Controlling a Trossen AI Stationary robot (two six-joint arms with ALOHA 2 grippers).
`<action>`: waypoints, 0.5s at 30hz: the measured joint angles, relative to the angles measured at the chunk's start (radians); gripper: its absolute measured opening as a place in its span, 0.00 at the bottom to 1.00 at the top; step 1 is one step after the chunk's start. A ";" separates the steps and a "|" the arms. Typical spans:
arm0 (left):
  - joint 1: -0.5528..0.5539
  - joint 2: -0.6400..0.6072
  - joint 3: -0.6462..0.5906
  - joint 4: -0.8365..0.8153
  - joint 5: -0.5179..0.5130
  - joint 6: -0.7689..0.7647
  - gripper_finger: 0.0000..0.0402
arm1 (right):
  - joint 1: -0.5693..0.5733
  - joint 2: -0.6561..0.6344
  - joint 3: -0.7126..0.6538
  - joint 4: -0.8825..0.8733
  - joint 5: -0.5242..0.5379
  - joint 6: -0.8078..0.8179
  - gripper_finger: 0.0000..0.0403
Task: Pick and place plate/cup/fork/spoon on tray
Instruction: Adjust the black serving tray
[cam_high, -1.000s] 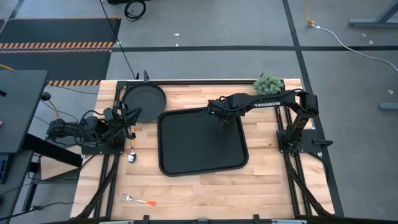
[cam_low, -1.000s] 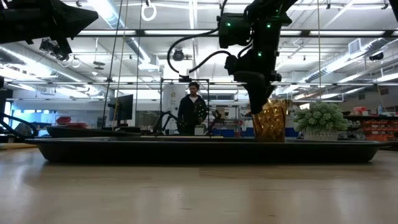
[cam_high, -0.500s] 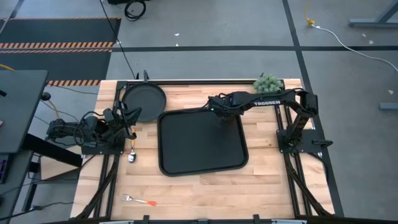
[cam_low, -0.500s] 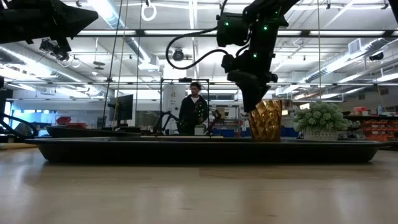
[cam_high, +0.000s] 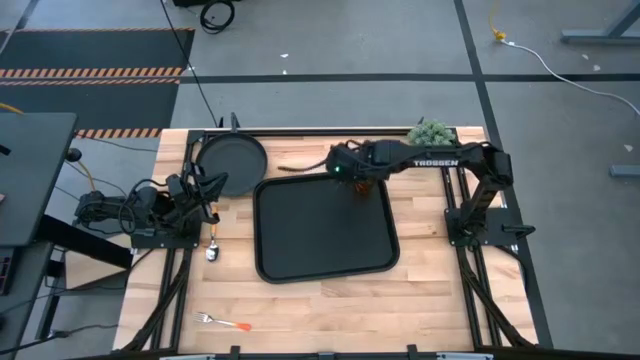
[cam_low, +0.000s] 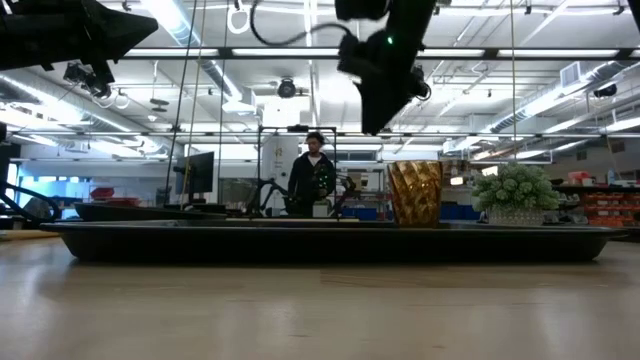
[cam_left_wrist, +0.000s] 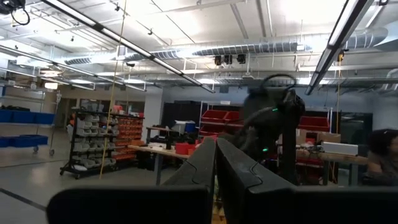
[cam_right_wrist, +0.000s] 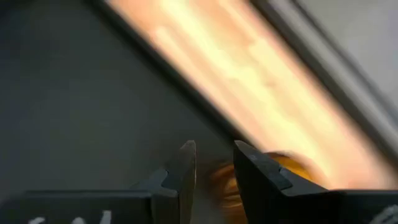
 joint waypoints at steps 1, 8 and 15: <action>0.000 0.000 0.000 -0.001 0.000 0.000 0.05 | 0.026 0.000 0.002 0.009 -0.026 0.033 0.28; 0.000 0.000 0.000 -0.009 0.000 -0.001 0.05 | 0.280 0.029 0.002 0.147 -0.143 0.033 0.28; 0.000 0.000 0.000 0.009 0.000 -0.044 0.05 | 0.438 0.159 -0.054 0.311 -0.010 -0.046 0.28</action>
